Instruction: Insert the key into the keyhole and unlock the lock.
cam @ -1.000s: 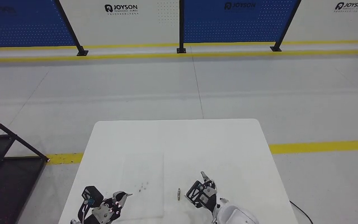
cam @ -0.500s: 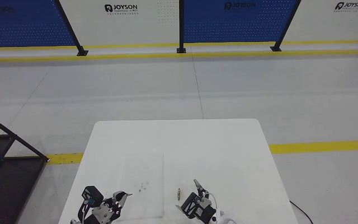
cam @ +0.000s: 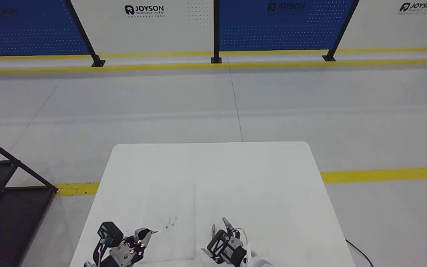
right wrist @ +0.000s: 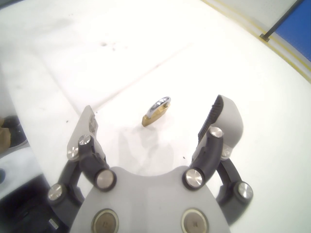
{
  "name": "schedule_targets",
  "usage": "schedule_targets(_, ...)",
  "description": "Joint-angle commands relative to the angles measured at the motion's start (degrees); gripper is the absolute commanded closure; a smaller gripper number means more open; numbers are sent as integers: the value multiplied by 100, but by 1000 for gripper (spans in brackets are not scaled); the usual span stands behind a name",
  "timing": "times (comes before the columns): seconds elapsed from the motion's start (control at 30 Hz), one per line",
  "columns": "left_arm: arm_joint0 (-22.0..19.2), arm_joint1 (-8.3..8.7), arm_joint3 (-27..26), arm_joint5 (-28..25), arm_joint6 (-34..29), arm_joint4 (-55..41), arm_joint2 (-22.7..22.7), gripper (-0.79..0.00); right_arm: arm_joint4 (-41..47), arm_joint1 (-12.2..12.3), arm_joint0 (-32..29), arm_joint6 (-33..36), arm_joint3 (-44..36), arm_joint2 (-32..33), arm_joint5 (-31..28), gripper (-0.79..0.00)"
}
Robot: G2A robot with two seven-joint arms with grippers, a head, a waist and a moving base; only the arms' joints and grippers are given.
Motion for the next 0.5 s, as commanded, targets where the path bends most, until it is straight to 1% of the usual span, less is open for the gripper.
schedule_targets(0.0, 0, 0, 0, 0, 0, 0, 0, 0, 97, -45, 95, 127, 101, -96, 156, -785)
schedule_targets(0.23, 0, 0, 0, 0, 0, 0, 0, 0, 199, -130, 287, 398, 329, -229, 548, -785)
schedule_targets(0.27, 0, 0, 0, 0, 0, 0, 0, 0, 228, -138, 307, 403, 354, -240, 561, -665)
schedule_targets(0.3, 0, 0, 0, 0, 0, 0, 0, 0, 255, -146, 324, 402, 380, -247, 594, -566)
schedule_targets(0.33, 0, 0, 0, 0, 0, 0, 0, 0, 271, -154, 341, 398, 408, -257, 635, -511)
schedule_targets(0.37, 0, 0, 0, 0, 0, 0, 0, 0, 302, -162, 362, 406, 440, -268, 636, -416)
schedule_targets(0.4, 0, 0, 0, 0, 0, 0, 0, 0, 346, -170, 387, 419, 470, -280, 613, -443)
schedule_targets(0.43, 0, 0, 0, 0, 0, 0, 0, 0, 367, -177, 411, 426, 501, -294, 606, -434)
schedule_targets(0.47, 0, 0, 0, 0, 0, 0, 0, 0, 372, -184, 435, 431, 533, -311, 604, -388)
